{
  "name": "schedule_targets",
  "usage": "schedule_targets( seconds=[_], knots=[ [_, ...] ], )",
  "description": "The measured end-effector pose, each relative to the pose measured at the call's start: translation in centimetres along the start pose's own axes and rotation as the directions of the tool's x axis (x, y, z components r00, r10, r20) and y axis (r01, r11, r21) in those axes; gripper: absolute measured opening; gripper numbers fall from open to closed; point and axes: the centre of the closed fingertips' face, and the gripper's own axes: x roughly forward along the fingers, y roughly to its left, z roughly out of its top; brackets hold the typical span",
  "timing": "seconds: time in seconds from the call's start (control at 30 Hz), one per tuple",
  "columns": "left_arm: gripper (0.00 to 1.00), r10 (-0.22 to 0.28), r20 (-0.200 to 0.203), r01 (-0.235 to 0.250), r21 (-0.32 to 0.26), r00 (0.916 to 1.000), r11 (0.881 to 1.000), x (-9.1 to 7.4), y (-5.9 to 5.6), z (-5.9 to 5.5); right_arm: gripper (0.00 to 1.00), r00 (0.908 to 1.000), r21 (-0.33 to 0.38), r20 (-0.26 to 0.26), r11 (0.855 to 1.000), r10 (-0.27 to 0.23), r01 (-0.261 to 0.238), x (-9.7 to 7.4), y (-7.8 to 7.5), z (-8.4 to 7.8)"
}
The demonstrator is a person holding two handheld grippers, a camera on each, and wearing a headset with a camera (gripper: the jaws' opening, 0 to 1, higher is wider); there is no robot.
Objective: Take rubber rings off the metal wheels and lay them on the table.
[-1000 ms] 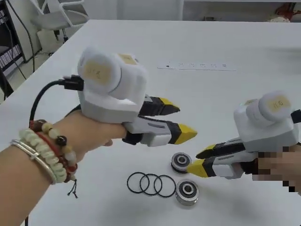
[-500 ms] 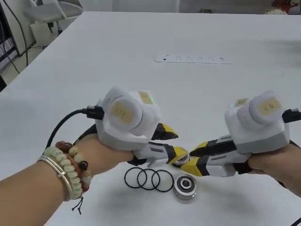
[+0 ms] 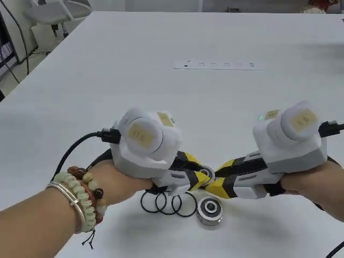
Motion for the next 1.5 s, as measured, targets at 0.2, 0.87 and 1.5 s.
schedule_targets(
  seconds=[0.2, 0.87, 1.5],
  knots=[
    [0.15, 0.004, 0.018, -0.004, -0.012, 0.9998, 1.0, 0.0, 0.0, 0.0, 0.16, 0.9999, 0.0, -0.012, 1.0, 0.003, -0.003, -0.1, 0.0, -0.2],
    [0.14, 0.013, 0.042, -0.011, -0.028, 0.999, 1.0, -0.2, 0.2, -0.1, 0.0, 0.9989, 0.277, 0.007, 0.96, -0.045, 0.042, -0.6, -1.0, -0.3],
    [0.13, 0.037, 0.024, -0.037, -0.001, 0.999, 0.999, -0.1, 0.1, -0.1, 0.0, 0.9962, 0.45, 0.083, 0.893, -0.029, -0.012, -1.4, -0.7, 1.3]
  ],
)
